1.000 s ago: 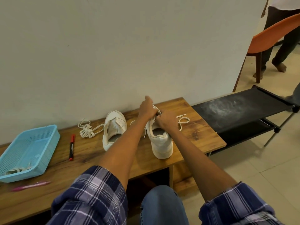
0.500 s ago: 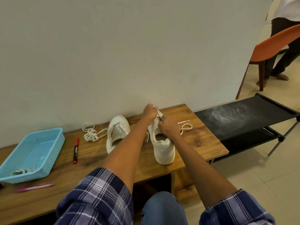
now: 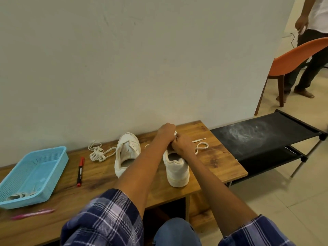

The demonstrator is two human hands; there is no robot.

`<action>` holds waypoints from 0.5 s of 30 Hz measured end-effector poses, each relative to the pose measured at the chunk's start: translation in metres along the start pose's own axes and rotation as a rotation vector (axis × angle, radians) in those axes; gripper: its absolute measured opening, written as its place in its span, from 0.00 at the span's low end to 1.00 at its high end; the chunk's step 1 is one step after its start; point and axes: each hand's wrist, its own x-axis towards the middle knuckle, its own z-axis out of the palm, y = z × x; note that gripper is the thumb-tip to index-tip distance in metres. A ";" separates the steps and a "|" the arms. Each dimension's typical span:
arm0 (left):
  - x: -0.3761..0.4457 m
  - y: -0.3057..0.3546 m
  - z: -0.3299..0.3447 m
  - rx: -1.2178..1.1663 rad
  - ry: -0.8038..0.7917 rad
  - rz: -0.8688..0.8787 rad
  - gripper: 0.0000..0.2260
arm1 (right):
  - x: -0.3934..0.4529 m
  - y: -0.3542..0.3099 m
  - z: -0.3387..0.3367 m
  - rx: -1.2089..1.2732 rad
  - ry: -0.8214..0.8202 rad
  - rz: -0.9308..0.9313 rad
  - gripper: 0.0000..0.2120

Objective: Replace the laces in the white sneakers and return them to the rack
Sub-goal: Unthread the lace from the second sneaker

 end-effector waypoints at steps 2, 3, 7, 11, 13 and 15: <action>-0.002 0.004 -0.001 0.018 0.030 -0.012 0.11 | 0.001 0.001 0.001 0.014 -0.001 -0.002 0.13; -0.002 0.005 0.000 0.022 0.046 -0.020 0.11 | 0.002 0.001 0.001 0.017 0.003 -0.003 0.14; -0.003 0.006 0.003 -0.004 0.117 -0.059 0.10 | 0.002 0.003 0.003 0.005 0.019 -0.012 0.16; -0.001 0.008 0.005 -0.084 0.167 -0.119 0.10 | 0.003 0.004 0.006 -0.005 0.025 -0.005 0.17; -0.002 0.009 0.008 -0.118 0.215 -0.162 0.09 | 0.004 0.004 0.006 -0.018 0.046 0.010 0.17; -0.006 0.006 0.009 -0.186 0.299 -0.231 0.09 | 0.005 0.005 0.006 -0.015 0.063 0.028 0.17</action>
